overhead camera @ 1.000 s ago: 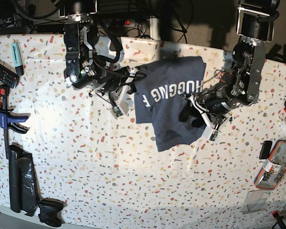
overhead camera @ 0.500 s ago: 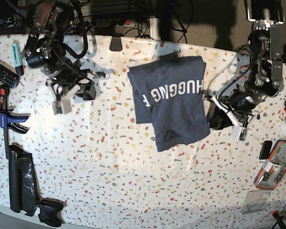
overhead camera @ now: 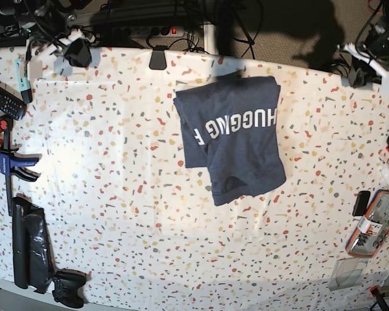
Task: Fold the T-shirt properly
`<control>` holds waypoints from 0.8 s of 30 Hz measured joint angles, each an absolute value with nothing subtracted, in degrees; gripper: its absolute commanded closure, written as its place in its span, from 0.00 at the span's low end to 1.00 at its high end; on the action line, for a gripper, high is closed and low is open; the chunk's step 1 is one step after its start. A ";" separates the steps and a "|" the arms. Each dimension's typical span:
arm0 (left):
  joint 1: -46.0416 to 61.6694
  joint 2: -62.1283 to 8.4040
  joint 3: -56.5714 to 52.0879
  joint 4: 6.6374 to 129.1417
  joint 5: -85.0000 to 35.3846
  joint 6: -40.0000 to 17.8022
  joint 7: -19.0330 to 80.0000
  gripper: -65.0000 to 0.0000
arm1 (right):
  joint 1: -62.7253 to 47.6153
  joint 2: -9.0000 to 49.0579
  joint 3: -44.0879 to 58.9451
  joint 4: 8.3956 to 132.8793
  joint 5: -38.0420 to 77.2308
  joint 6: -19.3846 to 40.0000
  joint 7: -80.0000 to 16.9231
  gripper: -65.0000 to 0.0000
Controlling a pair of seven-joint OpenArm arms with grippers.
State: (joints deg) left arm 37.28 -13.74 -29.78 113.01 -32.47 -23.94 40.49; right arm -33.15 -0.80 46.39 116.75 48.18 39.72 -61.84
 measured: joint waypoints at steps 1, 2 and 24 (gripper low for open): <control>39.24 -13.67 -30.00 112.99 -32.49 -23.77 40.42 1.00 | -34.96 -0.80 46.74 116.75 48.23 39.72 -61.84 1.00; 41.15 -13.65 -30.00 113.01 -32.51 -23.79 40.01 1.00 | -36.91 -0.82 46.89 116.75 48.25 39.72 -61.89 1.00; 44.71 -3.97 -29.93 76.75 -20.29 -30.46 23.33 1.00 | -36.64 5.69 46.04 72.93 28.67 39.48 -47.86 1.00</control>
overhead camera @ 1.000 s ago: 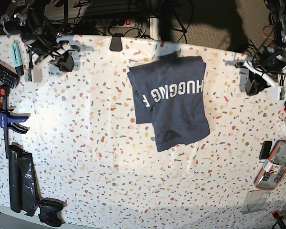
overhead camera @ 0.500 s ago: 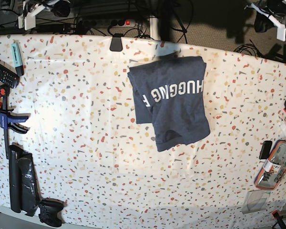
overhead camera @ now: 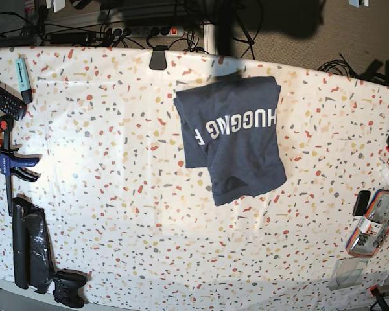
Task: Fold the T-shirt properly
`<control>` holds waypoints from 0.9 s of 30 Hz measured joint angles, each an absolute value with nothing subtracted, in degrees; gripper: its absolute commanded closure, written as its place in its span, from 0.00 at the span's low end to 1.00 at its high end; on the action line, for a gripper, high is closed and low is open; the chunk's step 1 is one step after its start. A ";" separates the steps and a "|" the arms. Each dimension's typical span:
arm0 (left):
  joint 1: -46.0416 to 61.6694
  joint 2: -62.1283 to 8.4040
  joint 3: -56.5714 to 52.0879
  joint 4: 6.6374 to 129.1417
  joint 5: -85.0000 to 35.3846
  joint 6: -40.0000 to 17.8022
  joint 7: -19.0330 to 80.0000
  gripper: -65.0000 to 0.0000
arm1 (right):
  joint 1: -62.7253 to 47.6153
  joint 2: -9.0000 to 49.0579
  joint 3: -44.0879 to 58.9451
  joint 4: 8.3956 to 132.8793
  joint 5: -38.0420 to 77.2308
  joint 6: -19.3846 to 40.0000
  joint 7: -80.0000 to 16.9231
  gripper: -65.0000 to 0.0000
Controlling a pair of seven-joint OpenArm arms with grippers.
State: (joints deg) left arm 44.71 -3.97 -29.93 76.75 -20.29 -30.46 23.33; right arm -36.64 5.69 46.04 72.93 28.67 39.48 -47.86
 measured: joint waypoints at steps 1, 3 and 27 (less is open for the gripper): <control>42.98 -3.90 -29.95 72.23 -18.65 -30.50 21.67 1.00 | -35.46 7.35 46.09 68.93 26.98 39.51 -45.93 1.00; 39.38 -4.38 -30.04 63.26 -14.37 -30.22 17.93 1.00 | -33.01 10.24 46.09 60.75 24.34 39.51 -42.15 1.00; 16.82 -3.09 -30.13 28.05 -2.61 -30.24 10.63 1.00 | -14.61 16.82 6.07 32.01 19.18 35.57 -26.83 1.00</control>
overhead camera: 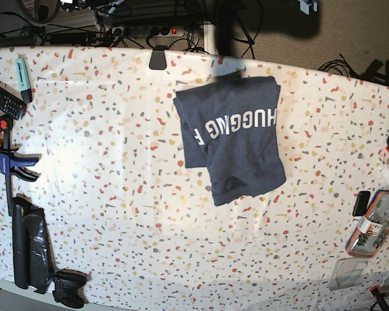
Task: Fold the T-shirt properly
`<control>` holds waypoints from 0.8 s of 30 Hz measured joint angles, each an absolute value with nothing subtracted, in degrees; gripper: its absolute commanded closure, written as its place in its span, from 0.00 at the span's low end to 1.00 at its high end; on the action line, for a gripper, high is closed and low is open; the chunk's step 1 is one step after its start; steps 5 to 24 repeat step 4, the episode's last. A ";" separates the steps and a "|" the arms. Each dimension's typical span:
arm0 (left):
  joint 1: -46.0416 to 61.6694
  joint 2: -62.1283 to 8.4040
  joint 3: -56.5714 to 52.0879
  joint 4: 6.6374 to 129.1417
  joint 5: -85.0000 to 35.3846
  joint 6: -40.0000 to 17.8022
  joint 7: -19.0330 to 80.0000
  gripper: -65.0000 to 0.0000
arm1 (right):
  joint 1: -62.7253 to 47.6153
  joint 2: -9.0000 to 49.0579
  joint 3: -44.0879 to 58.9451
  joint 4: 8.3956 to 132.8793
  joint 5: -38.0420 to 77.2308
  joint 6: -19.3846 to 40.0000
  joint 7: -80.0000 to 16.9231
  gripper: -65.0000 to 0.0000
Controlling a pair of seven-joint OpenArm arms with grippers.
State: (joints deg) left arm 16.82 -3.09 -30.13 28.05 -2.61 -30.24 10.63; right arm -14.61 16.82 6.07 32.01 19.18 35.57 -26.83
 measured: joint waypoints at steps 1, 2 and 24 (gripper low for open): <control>16.78 -2.81 -30.13 27.94 -2.61 -30.22 10.66 1.00 | -14.63 16.84 5.34 32.01 20.38 35.55 -26.76 1.00; 16.69 -2.70 -30.13 27.88 -2.59 -30.24 10.66 1.00 | -14.63 16.82 4.84 32.01 21.45 35.53 -26.65 1.00; 16.62 -2.72 -30.13 27.86 -2.59 -30.24 10.66 1.00 | -14.63 16.82 4.71 32.01 21.45 35.53 -26.61 1.00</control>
